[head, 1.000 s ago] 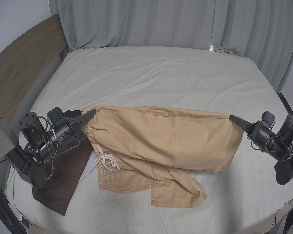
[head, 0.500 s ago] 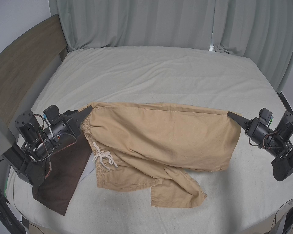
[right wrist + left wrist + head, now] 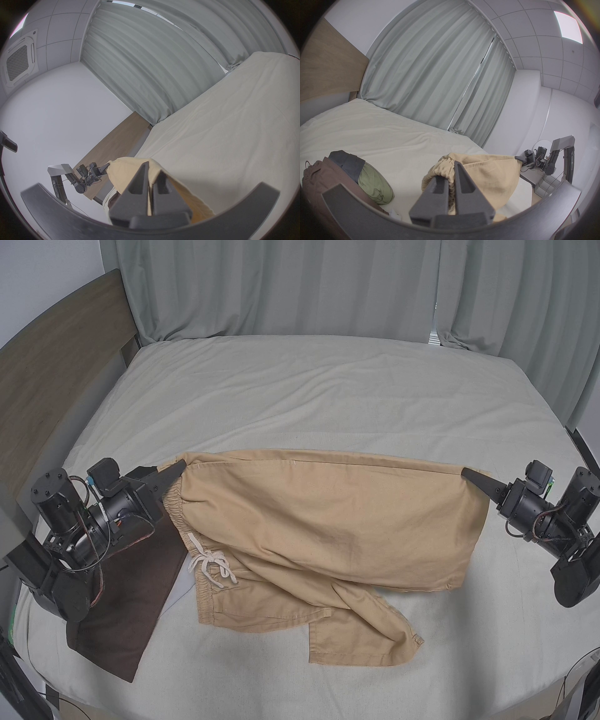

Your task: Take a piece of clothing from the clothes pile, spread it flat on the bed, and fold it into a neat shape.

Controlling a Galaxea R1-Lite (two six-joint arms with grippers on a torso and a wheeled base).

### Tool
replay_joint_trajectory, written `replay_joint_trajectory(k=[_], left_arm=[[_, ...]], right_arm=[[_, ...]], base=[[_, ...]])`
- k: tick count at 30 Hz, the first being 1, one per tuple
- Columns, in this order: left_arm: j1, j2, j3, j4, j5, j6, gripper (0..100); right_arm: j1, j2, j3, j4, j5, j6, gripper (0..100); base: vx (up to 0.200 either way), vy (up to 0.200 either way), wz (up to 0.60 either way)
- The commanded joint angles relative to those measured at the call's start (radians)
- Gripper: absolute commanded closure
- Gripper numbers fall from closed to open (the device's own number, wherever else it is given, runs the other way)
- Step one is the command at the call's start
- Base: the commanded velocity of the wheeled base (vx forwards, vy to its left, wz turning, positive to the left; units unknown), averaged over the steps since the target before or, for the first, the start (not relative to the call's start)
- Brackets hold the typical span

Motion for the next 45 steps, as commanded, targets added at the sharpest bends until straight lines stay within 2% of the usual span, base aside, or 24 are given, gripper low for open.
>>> replay_joint_trajectory(k=[1,20,27,45], left_arm=[[0.001,0.004,0.0,-0.001,0.0,0.0,100],[0.01,0.007,-0.004,-0.001,0.0,-0.001,100],[0.01,0.034,-0.015,-0.001,0.007,0.0,100],[0.004,0.219,-0.216,-0.001,0.078,-0.009,100]], right_arm=[[0.001,0.007,-0.005,-0.001,0.0,0.0,100],[0.001,0.012,-0.016,-0.001,-0.023,-0.008,100],[0.007,0.038,-0.081,0.001,-0.057,-0.017,100],[-0.006,0.257,-0.28,0.002,-0.058,-0.014,100]], base=[[0.0,0.0,0.0],[0.0,0.0,0.0],[0.0,0.0,0.0],[0.0,0.0,0.0]])
